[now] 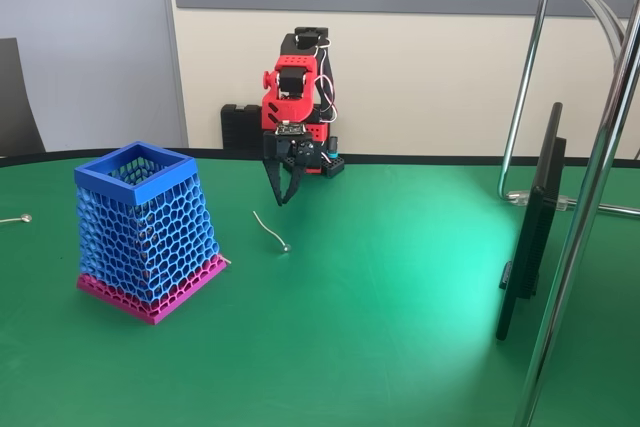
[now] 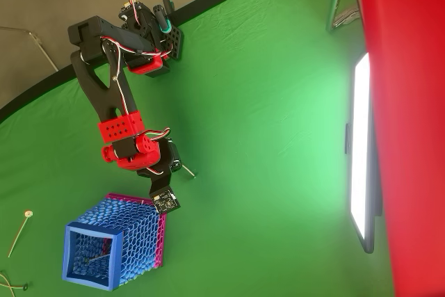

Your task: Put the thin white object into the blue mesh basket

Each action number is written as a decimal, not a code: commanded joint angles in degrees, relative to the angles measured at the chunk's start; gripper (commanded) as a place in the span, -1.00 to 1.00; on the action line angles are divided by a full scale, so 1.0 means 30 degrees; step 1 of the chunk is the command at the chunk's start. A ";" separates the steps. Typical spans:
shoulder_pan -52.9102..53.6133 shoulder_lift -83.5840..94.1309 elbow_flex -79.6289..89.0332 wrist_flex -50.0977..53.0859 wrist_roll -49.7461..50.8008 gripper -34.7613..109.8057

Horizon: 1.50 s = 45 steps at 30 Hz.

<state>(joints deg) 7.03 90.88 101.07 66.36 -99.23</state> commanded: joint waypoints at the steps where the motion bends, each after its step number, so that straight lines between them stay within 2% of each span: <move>1: 0.0088 0.0117 -0.0762 0.0615 -0.0527 -0.51; 18: 0.0820 -0.2432 -0.2490 0.0645 -0.1758 -0.50; 28: 0.0937 -0.4248 -0.3457 0.0557 -0.1289 -0.31; 45: 0.0996 -0.5889 -0.4307 -0.0615 -0.2666 -0.24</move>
<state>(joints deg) 10.11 72.86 89.65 65.74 -106.26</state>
